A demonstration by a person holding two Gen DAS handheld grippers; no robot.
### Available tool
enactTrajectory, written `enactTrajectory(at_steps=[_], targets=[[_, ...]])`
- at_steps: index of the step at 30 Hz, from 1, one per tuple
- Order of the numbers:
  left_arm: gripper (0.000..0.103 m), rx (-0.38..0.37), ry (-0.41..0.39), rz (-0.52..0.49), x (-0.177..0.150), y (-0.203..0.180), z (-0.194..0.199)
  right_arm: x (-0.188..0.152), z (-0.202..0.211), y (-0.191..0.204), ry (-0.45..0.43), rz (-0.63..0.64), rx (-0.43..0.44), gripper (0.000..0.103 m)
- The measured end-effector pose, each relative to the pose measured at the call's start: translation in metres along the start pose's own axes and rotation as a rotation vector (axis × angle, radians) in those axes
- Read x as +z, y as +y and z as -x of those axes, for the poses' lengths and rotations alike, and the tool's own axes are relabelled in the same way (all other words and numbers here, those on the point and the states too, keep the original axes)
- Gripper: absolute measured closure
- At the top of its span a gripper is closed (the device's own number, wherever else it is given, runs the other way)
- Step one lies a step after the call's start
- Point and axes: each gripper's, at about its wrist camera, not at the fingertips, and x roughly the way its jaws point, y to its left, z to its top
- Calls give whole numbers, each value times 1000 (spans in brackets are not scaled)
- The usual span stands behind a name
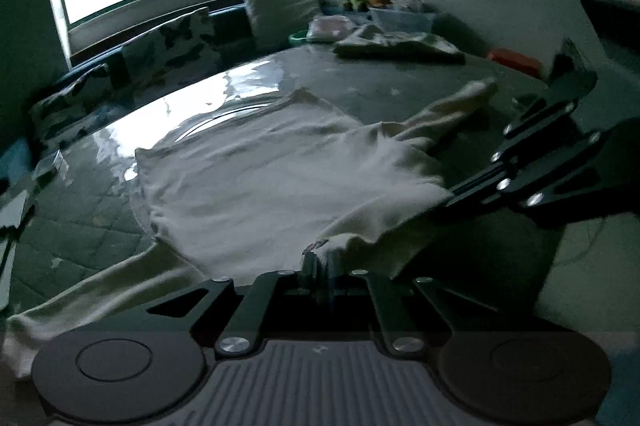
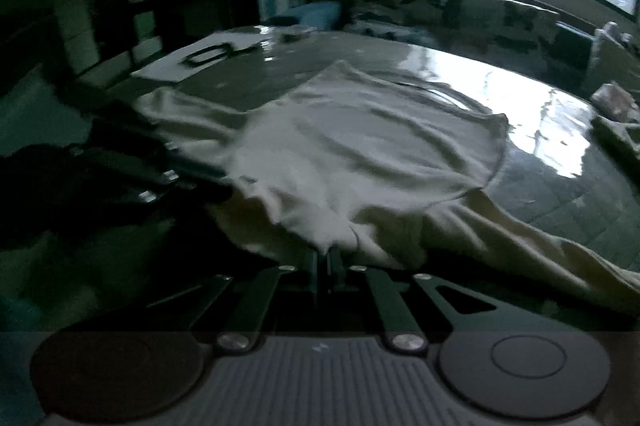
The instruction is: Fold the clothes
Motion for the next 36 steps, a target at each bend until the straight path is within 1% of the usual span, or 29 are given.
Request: enactTrajectory(at_steps=[3, 4, 5, 7, 8, 10, 13, 14, 15, 18, 20, 23, 24, 26, 27, 29, 30, 32, 33, 34, 35, 36], targets=[[97, -20, 29, -57, -8, -4, 2, -4, 11, 15, 42, 33, 59, 100], [94, -26, 39, -70, -9, -4, 2, -5, 12, 20, 67, 47, 85, 98], [94, -33, 47, -83, -11, -5, 2, -6, 13, 23, 84, 58, 102, 95], [93, -43, 35, -96, -10, -5, 6, -6, 19, 24, 80, 57, 116, 94], [93, -44, 20, -99, -8, -5, 8, -4, 22, 21, 66, 51, 105, 94], [93, -44, -25, -86, 1, -2, 14, 1, 26, 13, 22, 34, 52, 94], [93, -61, -30, -68, 10, -6, 1, 6, 18, -5, -23, -14, -5, 93], [93, -66, -31, -62, 13, -7, -3, 7, 13, -10, -31, -27, -20, 90], [93, -72, -33, -56, 16, -8, -7, 6, 6, -15, -28, -41, -28, 90], [93, -88, -37, -38, 25, -12, -20, 0, -18, -26, 1, -86, -29, 90], [93, -99, -40, -26, 30, -15, -28, -12, -25, -27, 35, -101, -7, 90], [93, -116, -45, -8, 39, -19, -41, -19, -14, -25, 27, -110, 30, 90], [93, -121, -46, -2, 42, -20, -45, -20, -7, -29, 18, -116, 16, 90], [93, -134, -49, 7, 47, -24, -53, -19, 7, -40, -3, -130, -32, 90], [93, -149, -49, -9, 47, -30, -55, -19, 13, -49, -12, -146, -67, 90], [93, -175, -45, -37, 46, -40, -58, -20, 24, -72, -26, -189, -156, 86], [93, -186, -41, -50, 45, -44, -59, -22, 28, -83, -29, -201, -206, 85], [93, -199, -27, -63, 43, -49, -63, -28, 35, -111, -34, -209, -350, 80], [93, -200, -18, -68, 42, -50, -65, -31, 37, -123, -34, -214, -398, 79], [93, -201, -9, -73, 40, -51, -67, -34, 39, -135, -31, -218, -442, 73], [93, -201, -3, -75, 40, -52, -68, -36, 39, -144, -25, -218, -477, 65], [93, -202, 2, -78, 39, -52, -69, -38, 38, -151, -17, -214, -508, 63]])
